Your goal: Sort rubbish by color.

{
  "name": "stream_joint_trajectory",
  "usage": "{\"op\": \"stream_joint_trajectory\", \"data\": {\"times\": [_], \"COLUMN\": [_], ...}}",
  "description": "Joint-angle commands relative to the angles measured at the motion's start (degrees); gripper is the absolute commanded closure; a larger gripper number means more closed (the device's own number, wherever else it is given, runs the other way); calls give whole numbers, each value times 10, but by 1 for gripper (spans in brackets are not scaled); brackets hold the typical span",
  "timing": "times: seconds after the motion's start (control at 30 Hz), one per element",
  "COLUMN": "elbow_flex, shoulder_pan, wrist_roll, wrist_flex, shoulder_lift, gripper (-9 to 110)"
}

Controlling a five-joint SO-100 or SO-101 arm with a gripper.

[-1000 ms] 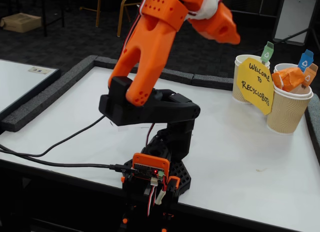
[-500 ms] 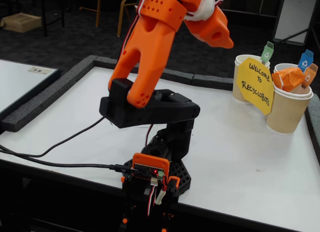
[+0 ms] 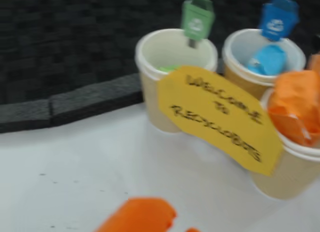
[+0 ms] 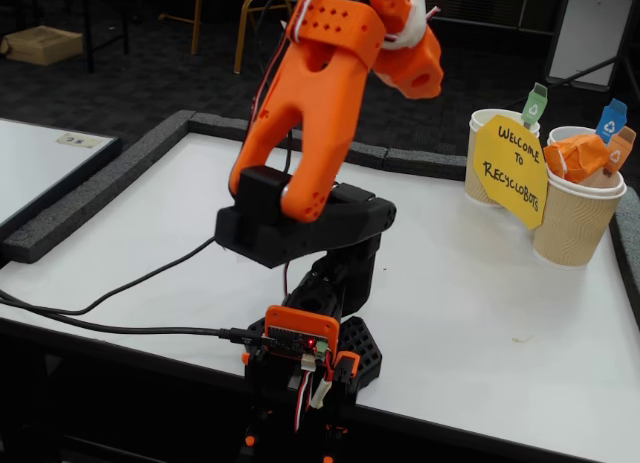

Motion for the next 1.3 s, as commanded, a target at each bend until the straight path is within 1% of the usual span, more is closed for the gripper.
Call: {"op": "stream_joint_trajectory", "data": {"times": [0.0, 0.23, 0.53, 0.6, 0.8, 0.93, 1.07, 1.27], "elbow_flex": [14, 98, 265, 308, 426, 473, 513, 562], "shoulder_pan": [-49, -116, -172, -178, -171, -153, -147, -145], "wrist_roll": [34, 113, 281, 319, 385, 448, 502, 514], "wrist_flex": [-41, -121, -272, -304, -381, -395, -381, -327], "shoulder_lift": [-2, -2, -2, -1, 4, 26, 65, 155], "gripper": [101, 101, 101, 101, 101, 101, 101, 101]}}
